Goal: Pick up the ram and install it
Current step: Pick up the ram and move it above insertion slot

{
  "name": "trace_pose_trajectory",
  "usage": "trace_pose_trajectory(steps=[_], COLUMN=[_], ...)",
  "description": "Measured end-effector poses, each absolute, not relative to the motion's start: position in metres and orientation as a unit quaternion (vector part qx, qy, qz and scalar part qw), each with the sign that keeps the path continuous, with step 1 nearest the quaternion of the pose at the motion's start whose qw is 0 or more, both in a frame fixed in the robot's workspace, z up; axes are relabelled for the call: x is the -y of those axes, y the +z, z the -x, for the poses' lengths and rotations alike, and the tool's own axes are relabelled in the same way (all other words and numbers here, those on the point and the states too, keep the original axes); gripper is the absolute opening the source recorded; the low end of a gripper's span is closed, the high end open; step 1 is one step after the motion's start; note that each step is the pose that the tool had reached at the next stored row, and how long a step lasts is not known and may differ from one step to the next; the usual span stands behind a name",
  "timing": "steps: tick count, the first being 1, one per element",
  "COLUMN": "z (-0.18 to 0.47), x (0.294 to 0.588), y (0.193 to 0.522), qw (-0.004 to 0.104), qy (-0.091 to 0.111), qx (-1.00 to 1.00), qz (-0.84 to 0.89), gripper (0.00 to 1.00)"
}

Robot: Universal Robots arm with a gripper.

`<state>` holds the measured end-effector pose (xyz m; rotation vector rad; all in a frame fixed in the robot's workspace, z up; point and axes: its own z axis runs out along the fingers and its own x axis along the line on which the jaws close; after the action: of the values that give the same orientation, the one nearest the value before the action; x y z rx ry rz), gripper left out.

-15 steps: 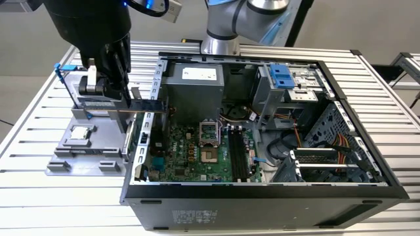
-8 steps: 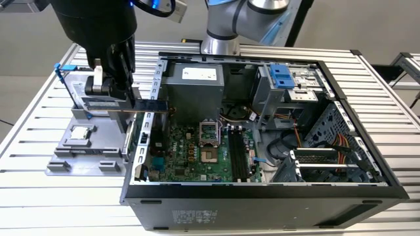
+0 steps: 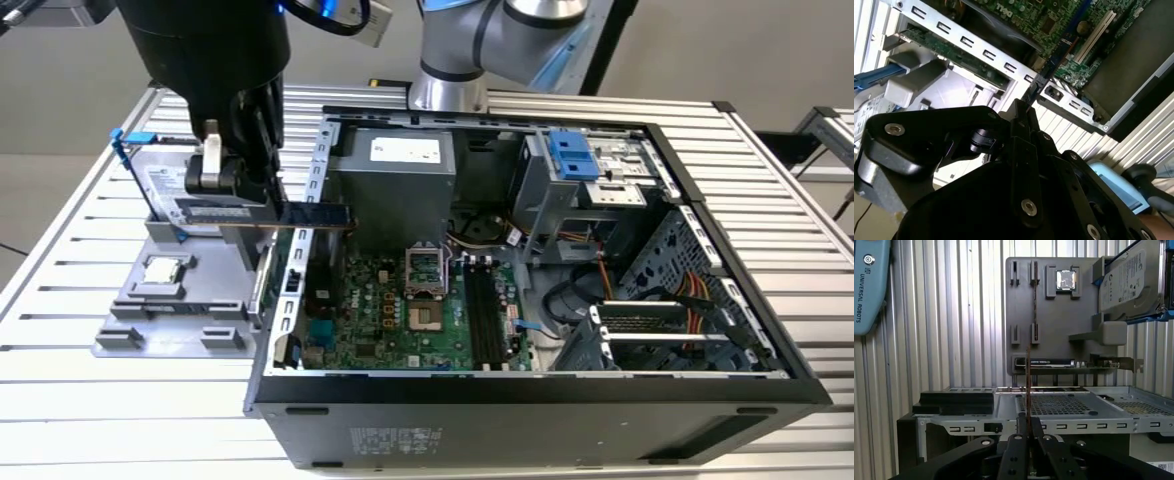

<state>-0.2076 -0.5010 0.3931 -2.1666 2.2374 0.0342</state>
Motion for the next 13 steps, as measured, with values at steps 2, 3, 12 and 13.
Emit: trace_pose_trajectory(steps=[2,3,12,13], z=[0.206,0.205,0.195,0.193], x=[0.501,0.501,0.501,0.501], y=[0.393,0.393,0.393,0.393], qw=[0.013,0.013,0.013,0.013], qy=[0.011,0.011,0.011,0.011], qx=[-0.718,-0.718,-0.718,-0.718], qz=[0.696,0.696,0.696,0.696], gripper=[0.0,0.0,0.0,0.0])
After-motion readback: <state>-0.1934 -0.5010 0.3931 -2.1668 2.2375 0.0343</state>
